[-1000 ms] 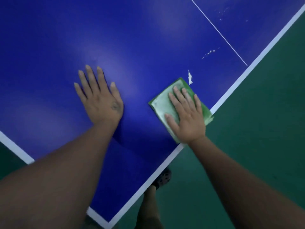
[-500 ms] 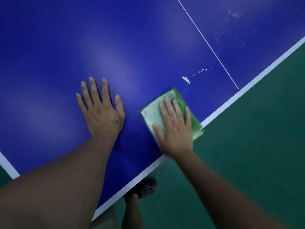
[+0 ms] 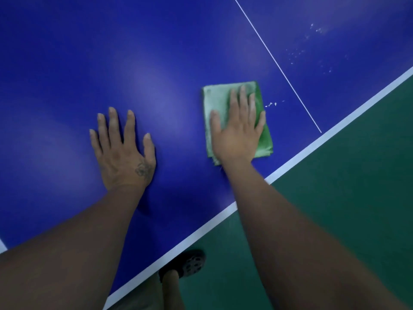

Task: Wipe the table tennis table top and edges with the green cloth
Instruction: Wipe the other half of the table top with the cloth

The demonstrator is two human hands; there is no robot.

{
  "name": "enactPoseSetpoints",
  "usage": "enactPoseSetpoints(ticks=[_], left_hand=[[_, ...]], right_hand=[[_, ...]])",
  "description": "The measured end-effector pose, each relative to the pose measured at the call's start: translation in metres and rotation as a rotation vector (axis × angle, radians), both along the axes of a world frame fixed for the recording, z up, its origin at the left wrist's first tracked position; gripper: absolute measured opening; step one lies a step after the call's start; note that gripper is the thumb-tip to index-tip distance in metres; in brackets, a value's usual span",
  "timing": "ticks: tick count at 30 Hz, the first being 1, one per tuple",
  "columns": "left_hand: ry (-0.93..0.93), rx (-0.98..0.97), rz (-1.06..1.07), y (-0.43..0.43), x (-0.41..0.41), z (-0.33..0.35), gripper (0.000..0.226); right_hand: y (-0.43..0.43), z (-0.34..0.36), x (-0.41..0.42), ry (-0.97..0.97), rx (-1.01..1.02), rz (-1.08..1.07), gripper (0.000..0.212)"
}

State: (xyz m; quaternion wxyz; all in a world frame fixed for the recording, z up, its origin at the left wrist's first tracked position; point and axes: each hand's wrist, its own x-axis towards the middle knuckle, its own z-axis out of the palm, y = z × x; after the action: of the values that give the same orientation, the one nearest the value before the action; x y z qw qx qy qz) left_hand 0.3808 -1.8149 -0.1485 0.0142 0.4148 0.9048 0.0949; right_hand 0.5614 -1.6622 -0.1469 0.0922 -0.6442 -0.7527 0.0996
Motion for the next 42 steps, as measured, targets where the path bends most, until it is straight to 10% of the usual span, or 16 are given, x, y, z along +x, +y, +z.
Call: enactPoseSetpoints(ticks=[8,20,27,42], left_hand=[[0.019,0.031,-0.005,-0.001,0.000,-0.003,0.066],[-0.049,-0.028,0.004,0.001,0.000,0.009,0.070],[-0.052,-0.004,0.001,0.001,0.000,0.005,0.069],[0.000,0.007,-0.014,0.000,-0.003,0.000,0.066]], right_hand=[[0.102,0.001,0.054,-0.056,-0.018,-0.102,0.078],[-0.119,-0.007,0.062,-0.095,-0.013,0.280,0.072],[-0.020,0.002,0.141,-0.184,-0.026,0.617,0.072],[0.128,0.009,0.205,-0.233,-0.013,0.632,0.076]])
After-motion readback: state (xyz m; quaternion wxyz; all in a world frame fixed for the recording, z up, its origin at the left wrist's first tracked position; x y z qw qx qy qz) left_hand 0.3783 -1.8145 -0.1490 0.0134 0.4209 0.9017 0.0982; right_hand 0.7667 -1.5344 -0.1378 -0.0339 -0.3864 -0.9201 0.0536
